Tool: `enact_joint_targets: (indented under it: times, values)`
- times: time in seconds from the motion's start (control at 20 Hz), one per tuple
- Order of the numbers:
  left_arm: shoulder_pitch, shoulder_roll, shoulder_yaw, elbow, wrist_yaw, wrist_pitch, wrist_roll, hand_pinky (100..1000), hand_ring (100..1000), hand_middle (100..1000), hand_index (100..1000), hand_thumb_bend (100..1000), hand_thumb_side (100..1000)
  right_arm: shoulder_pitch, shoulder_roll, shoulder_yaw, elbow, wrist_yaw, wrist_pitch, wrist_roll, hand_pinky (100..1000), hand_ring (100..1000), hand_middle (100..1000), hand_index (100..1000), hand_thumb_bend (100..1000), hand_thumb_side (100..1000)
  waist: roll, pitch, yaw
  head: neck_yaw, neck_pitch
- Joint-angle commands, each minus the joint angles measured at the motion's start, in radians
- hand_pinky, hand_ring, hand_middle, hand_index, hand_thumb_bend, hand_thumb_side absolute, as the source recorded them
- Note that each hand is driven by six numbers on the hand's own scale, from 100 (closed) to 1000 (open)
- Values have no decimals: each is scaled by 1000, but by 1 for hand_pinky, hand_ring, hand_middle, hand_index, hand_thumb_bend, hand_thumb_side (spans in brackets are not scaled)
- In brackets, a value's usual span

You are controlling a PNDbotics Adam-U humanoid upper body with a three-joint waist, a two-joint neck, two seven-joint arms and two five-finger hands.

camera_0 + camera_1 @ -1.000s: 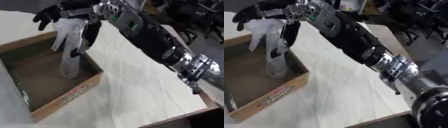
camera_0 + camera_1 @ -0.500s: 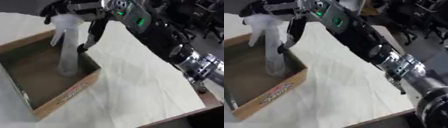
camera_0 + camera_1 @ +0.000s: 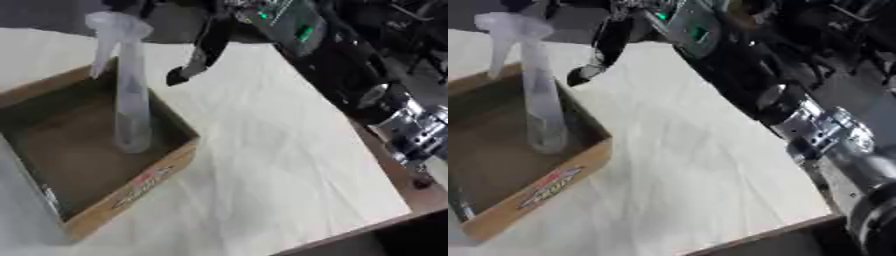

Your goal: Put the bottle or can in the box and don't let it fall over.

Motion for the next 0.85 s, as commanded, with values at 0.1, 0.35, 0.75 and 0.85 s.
enact_joint_targets:
  times: [0.1,0.35,0.75,0.85]
  values:
    - [10,19,17,-21,-9,-4,12,657,416,668,813,109,743,62,-112,-88,-2,-110,28,-146,839,983,941,916,384,232,24,-29,-26,34,6]
    - [30,13,22,-21,-13,-7,23,656,412,668,813,107,744,221,-213,-192,-60,-293,62,-295,844,965,915,890,254,235,52,-35,-75,111,4]
    - [55,11,28,-21,-19,-25,32,656,411,668,813,100,741,483,-236,-352,-228,-545,56,-472,857,959,920,892,100,283,101,-34,-164,241,-2]
    - [61,10,30,-21,-20,-29,37,655,410,668,813,100,741,548,-216,-385,-288,-559,45,-512,860,961,924,894,100,249,111,-34,-186,284,-3]
